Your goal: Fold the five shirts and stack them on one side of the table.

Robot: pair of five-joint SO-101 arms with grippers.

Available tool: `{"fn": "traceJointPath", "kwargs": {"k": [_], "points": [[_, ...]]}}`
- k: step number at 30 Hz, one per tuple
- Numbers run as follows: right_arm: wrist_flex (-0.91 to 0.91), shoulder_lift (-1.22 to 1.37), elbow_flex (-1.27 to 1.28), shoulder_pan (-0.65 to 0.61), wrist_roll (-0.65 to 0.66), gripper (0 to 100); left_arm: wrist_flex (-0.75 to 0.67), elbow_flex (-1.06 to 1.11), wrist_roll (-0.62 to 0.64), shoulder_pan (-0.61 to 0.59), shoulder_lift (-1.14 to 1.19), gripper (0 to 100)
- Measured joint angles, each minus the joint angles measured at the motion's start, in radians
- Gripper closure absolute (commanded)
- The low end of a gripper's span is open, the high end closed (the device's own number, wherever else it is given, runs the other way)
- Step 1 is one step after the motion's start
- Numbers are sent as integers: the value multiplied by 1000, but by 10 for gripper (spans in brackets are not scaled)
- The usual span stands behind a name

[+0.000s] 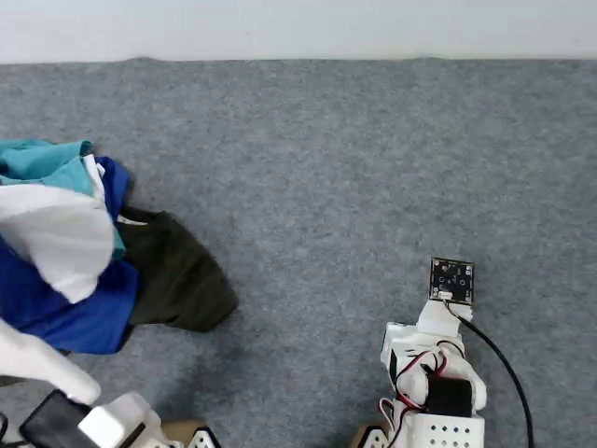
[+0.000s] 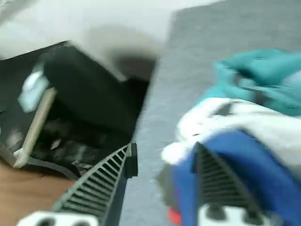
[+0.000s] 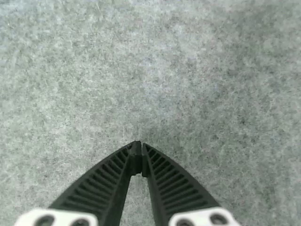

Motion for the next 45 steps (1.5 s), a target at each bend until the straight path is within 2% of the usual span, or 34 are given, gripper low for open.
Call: {"fn": "traceJointPath", "kwargs": {"k": [5, 8, 11, 14, 17, 20, 24, 27, 31, 38, 45], "points": [[0, 0, 0, 0, 0, 987, -238, 95, 8, -176, -2, 884], [0, 0, 0, 0, 0, 987, -330, 132, 11, -252, -2, 883], [0, 0, 0, 0, 0, 987, -364, 132, 15, -269, -6, 877], [0, 0, 0, 0, 0, 987, -367, 137, 15, -232, -8, 804], [0, 0, 0, 0, 0, 987, -305, 138, 15, -150, -8, 730], [0, 0, 0, 0, 0, 987, -172, 140, 8, -38, -8, 701], [0, 0, 0, 0, 0, 987, 15, 193, -101, 126, -5, 700], [0, 0, 0, 0, 0, 987, 89, 242, -204, 209, 23, 700], [0, 0, 0, 2, 0, 987, 101, 276, -322, 255, 98, 699], [0, 0, 0, 0, 0, 987, 127, 276, -476, 264, 213, 699], [0, 0, 0, 0, 0, 987, 175, 276, -514, 296, 345, 725]]}}
